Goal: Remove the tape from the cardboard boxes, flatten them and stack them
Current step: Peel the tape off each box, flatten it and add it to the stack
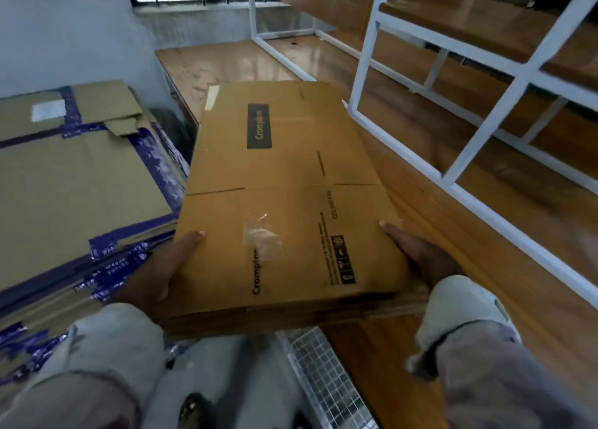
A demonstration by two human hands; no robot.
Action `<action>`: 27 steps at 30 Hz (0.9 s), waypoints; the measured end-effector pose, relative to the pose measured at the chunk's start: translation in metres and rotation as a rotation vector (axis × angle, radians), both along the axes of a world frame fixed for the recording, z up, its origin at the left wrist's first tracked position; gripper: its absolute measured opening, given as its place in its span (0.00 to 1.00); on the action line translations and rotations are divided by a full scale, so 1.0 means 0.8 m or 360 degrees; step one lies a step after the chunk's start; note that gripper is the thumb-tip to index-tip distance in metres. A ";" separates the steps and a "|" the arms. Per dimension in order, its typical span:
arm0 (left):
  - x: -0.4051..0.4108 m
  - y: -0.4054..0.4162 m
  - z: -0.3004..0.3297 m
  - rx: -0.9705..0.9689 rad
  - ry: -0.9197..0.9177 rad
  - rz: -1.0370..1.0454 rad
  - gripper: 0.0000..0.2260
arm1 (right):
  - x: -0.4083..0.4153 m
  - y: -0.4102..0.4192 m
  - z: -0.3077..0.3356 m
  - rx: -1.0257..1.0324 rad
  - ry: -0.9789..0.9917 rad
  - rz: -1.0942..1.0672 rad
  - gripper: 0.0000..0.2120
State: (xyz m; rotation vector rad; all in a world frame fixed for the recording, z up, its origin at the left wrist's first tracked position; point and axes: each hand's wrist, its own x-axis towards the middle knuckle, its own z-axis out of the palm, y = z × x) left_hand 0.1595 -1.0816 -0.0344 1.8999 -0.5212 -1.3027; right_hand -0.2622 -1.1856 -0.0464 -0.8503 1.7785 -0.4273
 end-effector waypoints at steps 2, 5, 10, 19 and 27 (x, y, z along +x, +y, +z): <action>-0.021 0.001 0.018 0.0019 -0.0062 -0.0018 0.30 | -0.004 0.005 -0.001 0.0045 -0.0008 0.0008 0.58; -0.036 0.012 0.004 0.0148 -0.0161 0.0005 0.36 | -0.015 0.009 -0.001 0.0015 -0.0055 -0.0038 0.50; -0.063 0.039 -0.012 0.0250 -0.0113 0.0201 0.40 | -0.042 0.004 0.002 0.0022 -0.0147 -0.0058 0.56; -0.088 0.061 -0.004 0.0018 -0.0335 0.0257 0.34 | -0.043 0.033 -0.004 -0.0202 -0.0152 -0.0062 0.56; -0.100 0.203 0.008 -0.0282 -0.0704 0.0388 0.29 | -0.046 0.175 0.031 -0.0280 -0.0052 -0.0054 0.42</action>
